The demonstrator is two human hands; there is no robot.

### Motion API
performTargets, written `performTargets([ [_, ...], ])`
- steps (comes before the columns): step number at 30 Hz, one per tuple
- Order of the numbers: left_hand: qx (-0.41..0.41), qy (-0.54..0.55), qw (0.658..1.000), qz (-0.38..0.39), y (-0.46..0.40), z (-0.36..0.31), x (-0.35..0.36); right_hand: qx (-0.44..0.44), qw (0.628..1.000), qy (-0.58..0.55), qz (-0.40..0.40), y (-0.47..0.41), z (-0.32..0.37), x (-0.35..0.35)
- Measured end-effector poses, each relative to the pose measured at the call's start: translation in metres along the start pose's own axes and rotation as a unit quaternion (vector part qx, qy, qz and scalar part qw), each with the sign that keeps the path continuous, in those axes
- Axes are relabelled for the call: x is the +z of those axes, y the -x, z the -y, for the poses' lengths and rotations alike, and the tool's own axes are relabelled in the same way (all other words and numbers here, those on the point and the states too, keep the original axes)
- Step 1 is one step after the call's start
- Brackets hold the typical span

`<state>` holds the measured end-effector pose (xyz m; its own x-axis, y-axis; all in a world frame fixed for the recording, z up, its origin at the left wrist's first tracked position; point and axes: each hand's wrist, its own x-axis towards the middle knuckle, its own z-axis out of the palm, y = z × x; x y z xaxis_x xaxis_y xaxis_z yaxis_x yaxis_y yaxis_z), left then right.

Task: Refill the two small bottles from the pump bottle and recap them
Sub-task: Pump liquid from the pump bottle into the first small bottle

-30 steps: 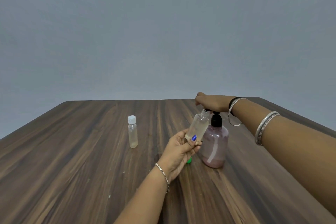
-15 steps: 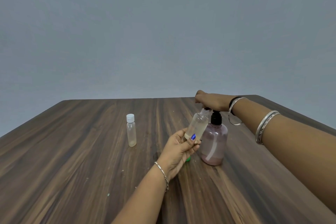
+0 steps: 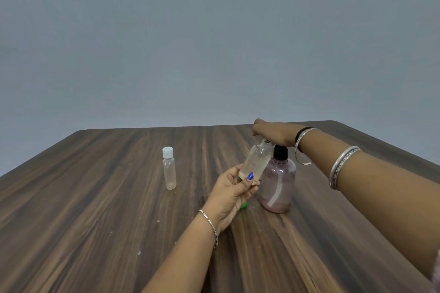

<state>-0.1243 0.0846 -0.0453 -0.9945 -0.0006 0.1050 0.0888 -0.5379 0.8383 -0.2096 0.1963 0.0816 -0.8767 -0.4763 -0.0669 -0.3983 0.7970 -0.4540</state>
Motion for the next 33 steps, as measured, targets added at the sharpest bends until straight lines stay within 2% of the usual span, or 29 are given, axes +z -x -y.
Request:
performTargets([
  [33, 0.009, 0.000, 1.000, -0.007, 0.0023, -0.0039, -0.0020, -0.002, 1.000, 0.021, -0.020, -0.0013, 0.0029, -0.0007],
])
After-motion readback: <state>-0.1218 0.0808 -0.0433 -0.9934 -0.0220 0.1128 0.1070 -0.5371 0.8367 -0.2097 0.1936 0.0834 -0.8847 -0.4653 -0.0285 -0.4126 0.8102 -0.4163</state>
